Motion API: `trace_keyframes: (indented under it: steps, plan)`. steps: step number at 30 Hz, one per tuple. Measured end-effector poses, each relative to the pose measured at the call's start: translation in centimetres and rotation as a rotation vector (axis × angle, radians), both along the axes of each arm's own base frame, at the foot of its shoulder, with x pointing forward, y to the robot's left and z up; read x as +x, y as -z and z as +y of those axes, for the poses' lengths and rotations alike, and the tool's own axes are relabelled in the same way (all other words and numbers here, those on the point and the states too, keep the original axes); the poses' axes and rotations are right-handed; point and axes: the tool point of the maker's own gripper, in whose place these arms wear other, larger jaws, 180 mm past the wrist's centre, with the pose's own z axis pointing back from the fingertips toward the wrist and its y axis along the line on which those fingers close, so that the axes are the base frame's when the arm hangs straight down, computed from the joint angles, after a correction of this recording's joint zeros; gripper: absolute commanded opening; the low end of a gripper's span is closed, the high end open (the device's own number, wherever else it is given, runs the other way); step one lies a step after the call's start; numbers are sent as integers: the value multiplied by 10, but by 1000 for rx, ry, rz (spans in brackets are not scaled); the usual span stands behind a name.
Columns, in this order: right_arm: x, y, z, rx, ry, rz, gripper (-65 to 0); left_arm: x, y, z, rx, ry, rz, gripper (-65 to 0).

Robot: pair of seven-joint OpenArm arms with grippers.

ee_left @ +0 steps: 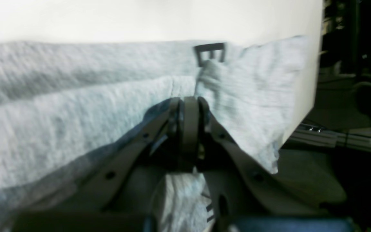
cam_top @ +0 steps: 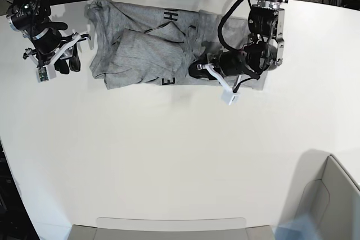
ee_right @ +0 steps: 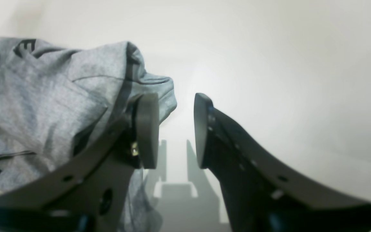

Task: Fold the T-shirt properly
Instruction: 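Release the folded end and press the left gripper onto the strip's middle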

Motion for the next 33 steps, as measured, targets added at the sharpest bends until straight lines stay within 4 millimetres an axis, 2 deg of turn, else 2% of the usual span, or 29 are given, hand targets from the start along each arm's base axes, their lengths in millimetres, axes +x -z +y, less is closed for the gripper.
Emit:
trace_keyframes:
  steps: [5,13,19,24,27,29,33]
  plan:
    - [-1,1,0,0,1,3,-461,0,-5,-14,-37,6,-3,-635]
    - [-2,12,-3,16,15,35,-461,3,-7,-12,-35,0,-11,-635]
    - [2,9,-1,25,9,21,-461,16,-31,-13,-36,2,-98,-635]
    - [4,6,13,150,-6,-5,-461,24,-37,-13,-38,-7,-126,-635]
    - [2,-1,11,262,-35,-64,-461,20,-34,-12,-38,-8,-115,-635]
    - [1,-3,1,330,-28,-95,-461,12,-28,-12,-38,-10,-94,-635]
    - [-11,29,-18,361,42,6,-461,-3,-17,-12,-36,-10,-55,-635]
